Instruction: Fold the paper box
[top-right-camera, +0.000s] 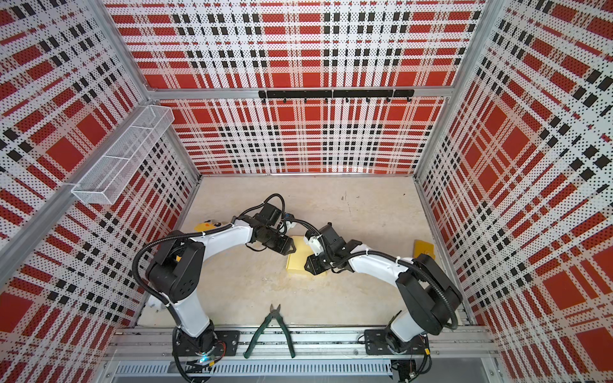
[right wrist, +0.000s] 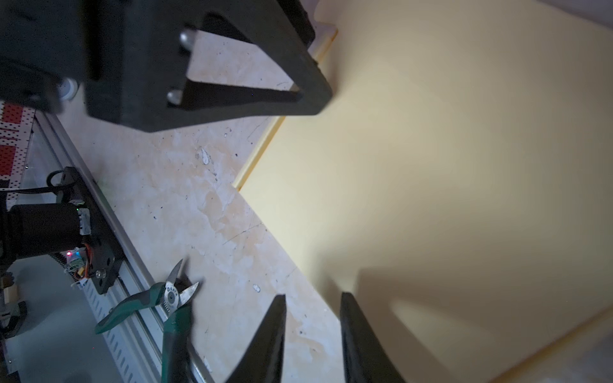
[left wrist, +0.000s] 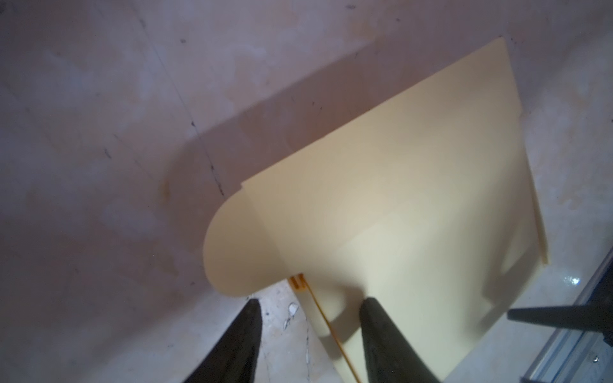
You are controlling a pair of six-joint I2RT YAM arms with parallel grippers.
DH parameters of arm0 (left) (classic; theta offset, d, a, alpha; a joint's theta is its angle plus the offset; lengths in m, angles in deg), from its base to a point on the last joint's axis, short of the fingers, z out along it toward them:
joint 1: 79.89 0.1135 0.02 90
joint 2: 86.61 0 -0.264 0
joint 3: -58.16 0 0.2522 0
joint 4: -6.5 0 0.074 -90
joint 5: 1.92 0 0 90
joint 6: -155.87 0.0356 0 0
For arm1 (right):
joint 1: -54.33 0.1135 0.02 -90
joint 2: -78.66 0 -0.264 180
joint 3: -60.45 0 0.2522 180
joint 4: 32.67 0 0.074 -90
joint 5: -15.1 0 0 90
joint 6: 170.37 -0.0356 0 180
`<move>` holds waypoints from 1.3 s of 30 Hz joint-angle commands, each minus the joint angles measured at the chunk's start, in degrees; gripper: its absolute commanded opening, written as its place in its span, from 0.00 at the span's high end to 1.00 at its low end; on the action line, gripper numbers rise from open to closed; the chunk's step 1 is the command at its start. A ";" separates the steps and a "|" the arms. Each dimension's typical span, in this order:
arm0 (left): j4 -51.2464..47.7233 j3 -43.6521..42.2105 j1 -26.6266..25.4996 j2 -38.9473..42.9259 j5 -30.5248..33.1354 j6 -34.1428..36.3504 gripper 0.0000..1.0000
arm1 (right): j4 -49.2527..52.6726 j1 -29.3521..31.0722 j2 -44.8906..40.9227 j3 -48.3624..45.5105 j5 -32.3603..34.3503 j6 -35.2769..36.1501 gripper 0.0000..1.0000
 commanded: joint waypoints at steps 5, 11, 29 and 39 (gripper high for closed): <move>-3.41 2.05 -1.18 -2.46 -0.07 4.37 0.53 | 1.06 -12.11 0.21 8.52 -1.11 7.28 0.63; -3.88 2.42 -1.50 -1.68 0.89 6.12 0.54 | 2.54 -16.91 13.89 17.04 -6.02 11.87 0.64; -7.87 12.66 -3.57 -9.53 4.54 13.90 0.53 | -10.09 -14.19 4.74 -5.63 -12.71 0.20 0.68; -14.91 20.36 -4.18 -8.04 3.37 17.01 0.47 | -21.12 -13.37 -2.94 -13.83 -12.36 -9.63 0.59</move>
